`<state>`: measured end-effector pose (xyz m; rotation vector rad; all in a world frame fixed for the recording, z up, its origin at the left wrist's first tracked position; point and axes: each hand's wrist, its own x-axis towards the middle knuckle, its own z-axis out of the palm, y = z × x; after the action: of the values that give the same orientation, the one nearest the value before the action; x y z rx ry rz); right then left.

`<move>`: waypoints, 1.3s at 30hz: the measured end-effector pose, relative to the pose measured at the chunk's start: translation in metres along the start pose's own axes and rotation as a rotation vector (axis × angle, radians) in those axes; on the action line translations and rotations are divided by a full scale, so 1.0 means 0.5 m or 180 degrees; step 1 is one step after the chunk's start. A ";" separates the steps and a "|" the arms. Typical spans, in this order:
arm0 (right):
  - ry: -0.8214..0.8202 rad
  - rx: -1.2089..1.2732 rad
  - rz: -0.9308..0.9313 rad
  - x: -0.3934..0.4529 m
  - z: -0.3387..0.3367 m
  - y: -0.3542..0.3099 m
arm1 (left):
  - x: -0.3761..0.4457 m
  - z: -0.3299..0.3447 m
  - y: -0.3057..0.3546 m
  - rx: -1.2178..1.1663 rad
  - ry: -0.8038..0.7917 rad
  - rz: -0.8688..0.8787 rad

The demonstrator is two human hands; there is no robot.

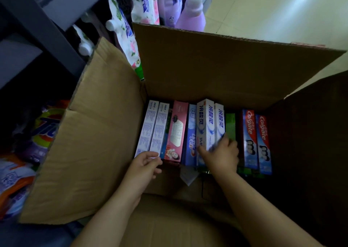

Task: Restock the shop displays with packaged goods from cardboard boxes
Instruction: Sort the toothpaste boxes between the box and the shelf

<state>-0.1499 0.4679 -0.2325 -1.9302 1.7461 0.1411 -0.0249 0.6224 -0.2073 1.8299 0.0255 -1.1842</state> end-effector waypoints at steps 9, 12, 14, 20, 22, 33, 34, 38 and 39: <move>-0.0983 0.0103 -0.2253 -0.055 0.068 -0.106 | -0.021 -0.003 0.009 -0.0244 0.0459 -0.0005; -0.1122 -0.0665 -0.2695 -0.030 0.117 -0.132 | -0.039 -0.014 0.009 -0.0268 0.0510 -0.0015; -0.1116 -0.1077 -0.2984 -0.017 0.135 -0.154 | -0.050 -0.017 0.008 -0.0334 0.0521 -0.0045; -0.1296 -0.0636 -0.2851 -0.017 0.151 -0.172 | -0.060 -0.027 0.013 -0.0591 0.0612 -0.0245; -0.1121 0.0380 -0.2173 -0.036 0.151 -0.154 | -0.060 -0.030 0.017 -0.0713 0.0644 -0.0320; -0.1565 0.2247 0.0550 -0.114 0.231 -0.199 | -0.088 -0.065 0.032 -0.0614 0.0564 -0.0596; -0.1591 0.2245 0.0576 -0.111 0.242 -0.196 | -0.090 -0.066 0.029 -0.0569 0.0574 -0.0605; -0.1755 0.2460 0.0517 -0.123 0.222 -0.182 | -0.095 -0.069 0.025 -0.0503 0.0623 -0.0648; -0.1822 0.2511 0.0524 -0.121 0.220 -0.177 | -0.096 -0.070 0.025 -0.0515 0.0625 -0.0671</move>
<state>-0.0462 0.5735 -0.2739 -1.0415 1.2867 0.0412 -0.0202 0.6602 -0.1599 1.8246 0.4231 -1.1055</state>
